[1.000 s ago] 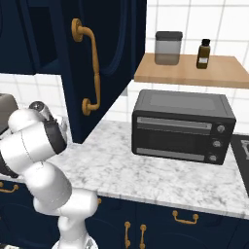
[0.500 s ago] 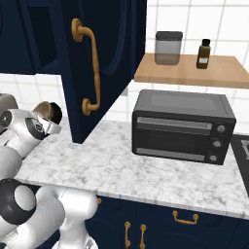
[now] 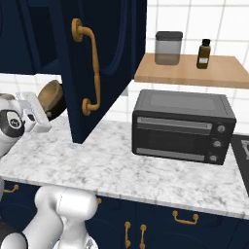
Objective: Pick up the bowls on the counter and stack them on top of one another in the open cabinet. Place the smaller bowl on top of the larger bowl.
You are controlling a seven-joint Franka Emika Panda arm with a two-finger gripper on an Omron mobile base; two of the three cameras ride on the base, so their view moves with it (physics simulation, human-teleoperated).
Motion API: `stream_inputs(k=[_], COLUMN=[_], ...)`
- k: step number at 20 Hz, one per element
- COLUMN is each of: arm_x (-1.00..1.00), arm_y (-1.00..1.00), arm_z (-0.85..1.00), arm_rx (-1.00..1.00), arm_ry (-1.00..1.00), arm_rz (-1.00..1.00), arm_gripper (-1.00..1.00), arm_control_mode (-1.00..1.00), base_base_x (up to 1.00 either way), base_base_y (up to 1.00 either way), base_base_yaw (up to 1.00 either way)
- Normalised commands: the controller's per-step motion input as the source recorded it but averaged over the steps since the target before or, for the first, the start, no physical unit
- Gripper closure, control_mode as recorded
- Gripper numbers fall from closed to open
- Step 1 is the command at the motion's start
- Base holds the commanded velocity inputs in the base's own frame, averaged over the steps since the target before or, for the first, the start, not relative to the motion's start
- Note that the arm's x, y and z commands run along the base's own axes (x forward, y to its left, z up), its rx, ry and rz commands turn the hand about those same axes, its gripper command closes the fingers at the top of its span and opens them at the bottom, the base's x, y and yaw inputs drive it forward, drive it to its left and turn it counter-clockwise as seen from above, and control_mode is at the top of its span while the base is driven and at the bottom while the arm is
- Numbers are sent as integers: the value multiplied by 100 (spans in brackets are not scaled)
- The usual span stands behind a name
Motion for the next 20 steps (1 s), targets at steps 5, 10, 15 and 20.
stream_inputs(k=[5, 10, 15, 20], arm_x=[-56, -16, 50, 94], arm_y=[-49, -49, -51, -28], arm_z=[100, 100, 100, 82], arm_rx=[30, 30, 35, 25], arm_ry=[-25, -20, -1, 4], arm_rz=[-21, -16, -17, -11], arm_gripper=[100, 100, 100, 100], arm_control_mode=[-100, -100, -100, -100], base_base_x=[0, 0, 0, 0], base_base_y=[0, 0, 0, 0], base_base_yaw=[0, 0, 0, 0])
